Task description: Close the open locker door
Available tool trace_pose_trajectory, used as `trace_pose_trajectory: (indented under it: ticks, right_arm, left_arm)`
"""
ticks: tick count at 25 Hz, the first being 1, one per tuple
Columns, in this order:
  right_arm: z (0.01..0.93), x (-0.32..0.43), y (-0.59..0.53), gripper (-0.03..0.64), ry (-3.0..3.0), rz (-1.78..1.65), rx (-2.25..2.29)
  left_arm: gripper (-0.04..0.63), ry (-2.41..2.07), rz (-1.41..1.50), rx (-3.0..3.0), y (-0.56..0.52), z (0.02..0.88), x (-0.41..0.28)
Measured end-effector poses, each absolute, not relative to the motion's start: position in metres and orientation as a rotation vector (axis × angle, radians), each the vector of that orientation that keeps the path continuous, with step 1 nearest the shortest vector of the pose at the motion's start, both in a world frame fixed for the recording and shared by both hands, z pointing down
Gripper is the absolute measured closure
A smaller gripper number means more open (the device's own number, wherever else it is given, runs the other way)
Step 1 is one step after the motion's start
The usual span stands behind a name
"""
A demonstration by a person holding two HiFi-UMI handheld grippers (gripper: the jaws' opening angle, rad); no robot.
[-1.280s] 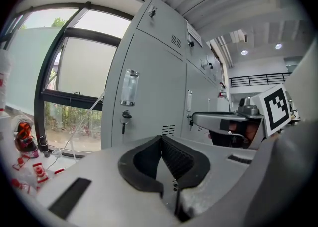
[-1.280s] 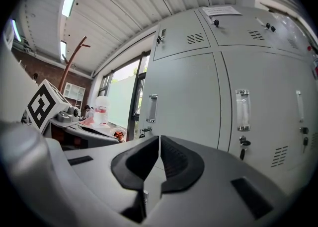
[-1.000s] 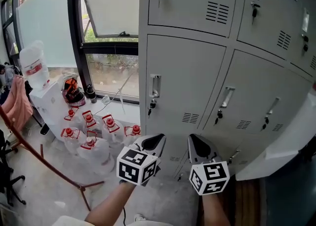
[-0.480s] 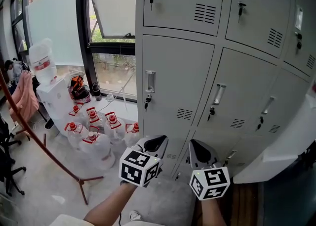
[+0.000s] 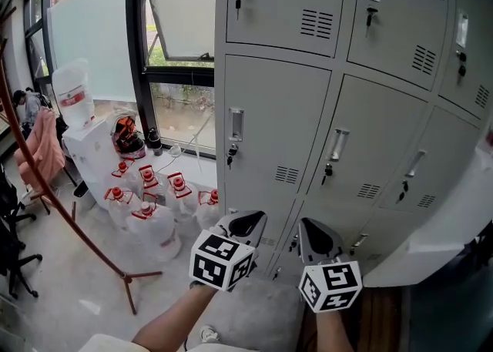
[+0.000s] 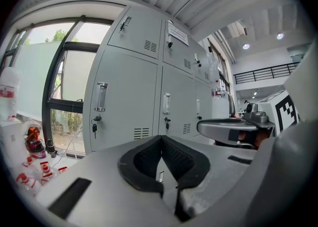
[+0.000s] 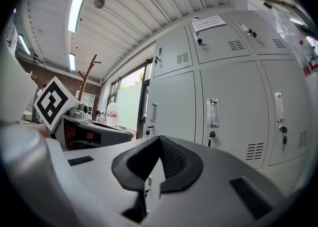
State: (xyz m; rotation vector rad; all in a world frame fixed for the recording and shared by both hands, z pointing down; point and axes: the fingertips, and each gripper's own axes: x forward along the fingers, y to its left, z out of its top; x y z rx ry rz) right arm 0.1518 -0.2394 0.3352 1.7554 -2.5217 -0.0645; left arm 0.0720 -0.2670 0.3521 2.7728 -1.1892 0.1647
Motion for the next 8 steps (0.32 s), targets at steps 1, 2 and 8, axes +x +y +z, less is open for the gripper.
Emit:
trace_pose_trajectory:
  ticks: [1,2,8]
  right_arm:
    - [0.3352,0.1517,-0.2384,0.612,-2.523,-0.063,1.755]
    - [0.3352,0.1515,-0.2377,0.612,-2.525,-0.063,1.754]
    - [0.3343,0.1553,-0.2345,0.612,-2.525,-0.063,1.766]
  left_arm:
    - [0.588,-1.191,0.166,2.773,-0.2662,0.3518,0.0718]
    - [0.588,-1.193,0.166,2.773,-0.2657,0.3512,0.0715]
    - [0.588,-1.184,0.167,2.782,-0.262,0.3496,0.0747]
